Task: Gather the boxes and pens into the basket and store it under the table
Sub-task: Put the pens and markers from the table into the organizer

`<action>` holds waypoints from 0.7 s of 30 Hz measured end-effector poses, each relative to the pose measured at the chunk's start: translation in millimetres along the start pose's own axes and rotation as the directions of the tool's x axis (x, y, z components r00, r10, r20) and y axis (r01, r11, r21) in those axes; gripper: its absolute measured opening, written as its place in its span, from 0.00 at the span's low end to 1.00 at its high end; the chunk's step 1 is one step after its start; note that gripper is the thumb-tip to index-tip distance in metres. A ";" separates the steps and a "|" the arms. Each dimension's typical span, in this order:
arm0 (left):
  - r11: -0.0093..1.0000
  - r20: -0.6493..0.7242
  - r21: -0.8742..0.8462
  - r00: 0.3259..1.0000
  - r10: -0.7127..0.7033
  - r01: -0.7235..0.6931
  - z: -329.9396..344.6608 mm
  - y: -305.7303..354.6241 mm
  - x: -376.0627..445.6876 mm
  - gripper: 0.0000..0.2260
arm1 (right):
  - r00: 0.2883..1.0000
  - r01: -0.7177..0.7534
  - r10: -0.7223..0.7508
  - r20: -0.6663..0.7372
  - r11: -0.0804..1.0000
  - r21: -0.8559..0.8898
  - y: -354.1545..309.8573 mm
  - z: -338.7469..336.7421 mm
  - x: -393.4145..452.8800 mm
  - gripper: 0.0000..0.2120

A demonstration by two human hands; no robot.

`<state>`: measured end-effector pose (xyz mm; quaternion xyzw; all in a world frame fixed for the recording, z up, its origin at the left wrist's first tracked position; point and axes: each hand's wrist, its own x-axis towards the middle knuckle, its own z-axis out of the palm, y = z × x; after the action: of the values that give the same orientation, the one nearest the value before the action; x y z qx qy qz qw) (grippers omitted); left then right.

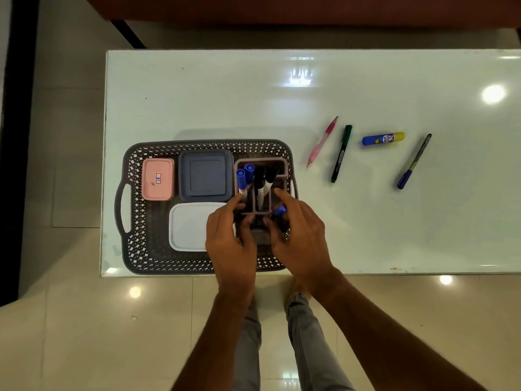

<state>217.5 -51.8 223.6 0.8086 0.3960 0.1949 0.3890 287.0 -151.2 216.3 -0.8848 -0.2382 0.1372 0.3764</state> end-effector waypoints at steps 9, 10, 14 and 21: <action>0.999 -0.185 -0.014 0.982 0.038 -0.042 -8.4 19.0 -2.7 0.19 | 0.993 0.092 -0.087 -0.079 0.994 0.064 0.4 -25.3 -1.2 0.29; 0.998 -0.224 -0.016 0.973 0.056 -0.061 -8.6 25.0 -2.2 0.18 | 0.990 0.102 -0.094 -0.105 0.992 0.075 1.5 -30.8 0.2 0.29; 0.981 -0.298 -0.065 0.942 0.155 -0.182 1.7 62.5 2.8 0.12 | 0.955 0.127 -0.103 -0.278 0.989 0.070 12.2 -58.8 14.5 0.18; 0.945 -0.110 -0.225 0.970 0.218 -0.238 73.5 147.4 17.9 0.11 | 0.862 -0.042 0.041 -0.505 0.999 0.009 63.6 -112.4 60.9 0.08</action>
<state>346.3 -129.1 293.6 0.7880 0.2896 0.3179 0.4406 406.4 -225.1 242.3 -0.8951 -0.1126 -0.0911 0.4217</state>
